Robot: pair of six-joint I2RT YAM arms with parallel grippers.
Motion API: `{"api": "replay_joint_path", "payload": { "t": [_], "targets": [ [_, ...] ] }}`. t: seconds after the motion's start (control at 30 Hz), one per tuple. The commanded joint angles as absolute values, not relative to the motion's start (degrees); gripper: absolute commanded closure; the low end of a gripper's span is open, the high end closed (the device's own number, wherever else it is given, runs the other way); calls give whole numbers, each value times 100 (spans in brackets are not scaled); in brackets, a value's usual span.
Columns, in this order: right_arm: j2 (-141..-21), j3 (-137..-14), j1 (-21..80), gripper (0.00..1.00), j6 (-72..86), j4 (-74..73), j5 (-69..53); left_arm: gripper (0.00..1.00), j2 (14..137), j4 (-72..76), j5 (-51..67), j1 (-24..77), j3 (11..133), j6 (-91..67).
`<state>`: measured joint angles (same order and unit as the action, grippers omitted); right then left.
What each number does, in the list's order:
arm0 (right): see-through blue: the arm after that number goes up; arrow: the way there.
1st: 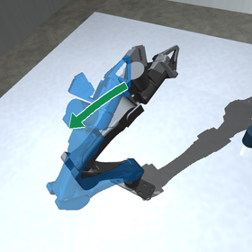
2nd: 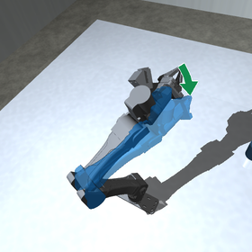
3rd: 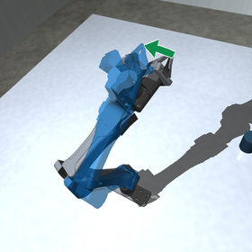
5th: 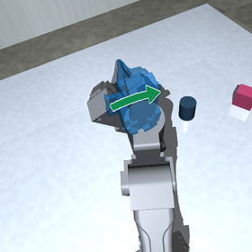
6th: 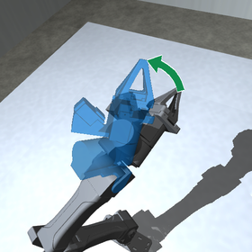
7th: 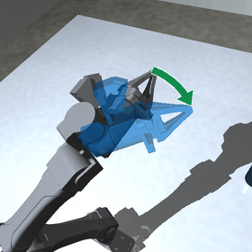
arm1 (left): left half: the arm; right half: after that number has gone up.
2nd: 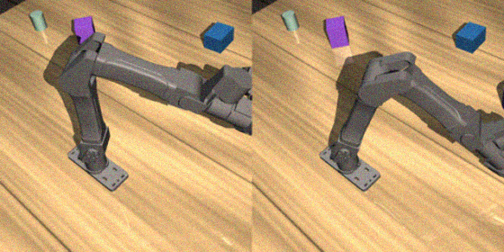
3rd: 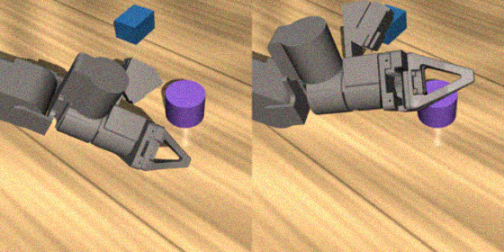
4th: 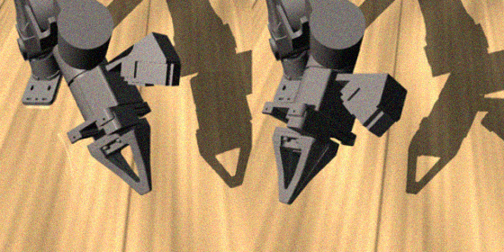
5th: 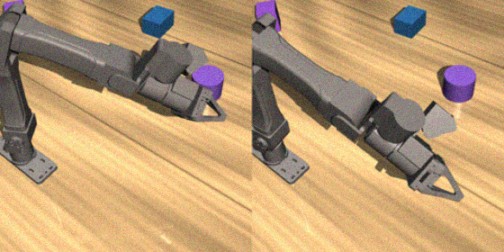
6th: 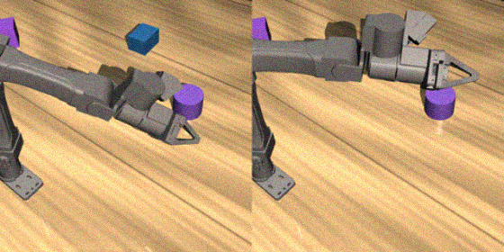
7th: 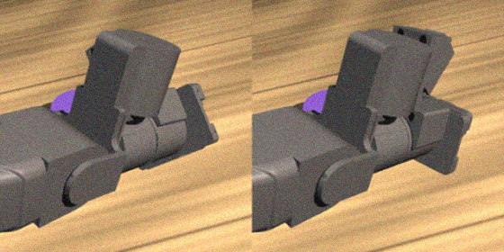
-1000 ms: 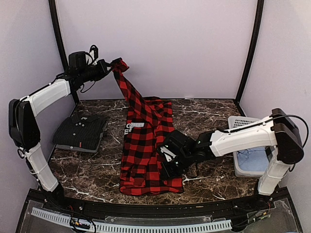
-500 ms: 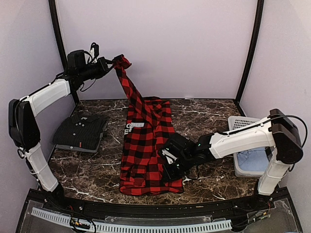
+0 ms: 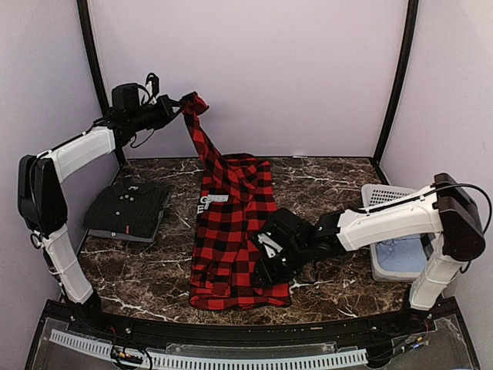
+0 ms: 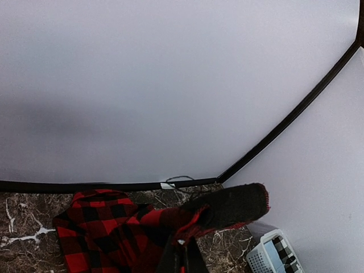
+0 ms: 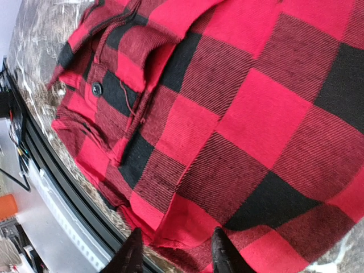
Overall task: Fold and stack the long sleeve shirts
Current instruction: Fold the 1/3-folded shirt at the center of the board.
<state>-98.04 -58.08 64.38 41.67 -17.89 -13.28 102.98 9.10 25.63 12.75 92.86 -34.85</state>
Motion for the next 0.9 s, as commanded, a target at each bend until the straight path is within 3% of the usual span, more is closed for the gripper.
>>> {"api": "replay_joint_path", "payload": {
  "t": [0.0,0.3,0.77,0.87],
  "targets": [
    [-9189,-5688,6404,57,4135,-2070,-831,100,9968,807,2346,1257,9137,-3356],
    [-9073,-5430,6815,63,4305,-2946,259,100,9927,806,2335,1257,8939,-3363],
    [-9813,-5756,7299,65,4647,-3556,976,100,9966,736,2358,1257,8942,-3336],
    [-9796,-5733,7316,76,4718,-3571,1000,100,9977,738,2356,1257,8947,-3329]
  ]
}}
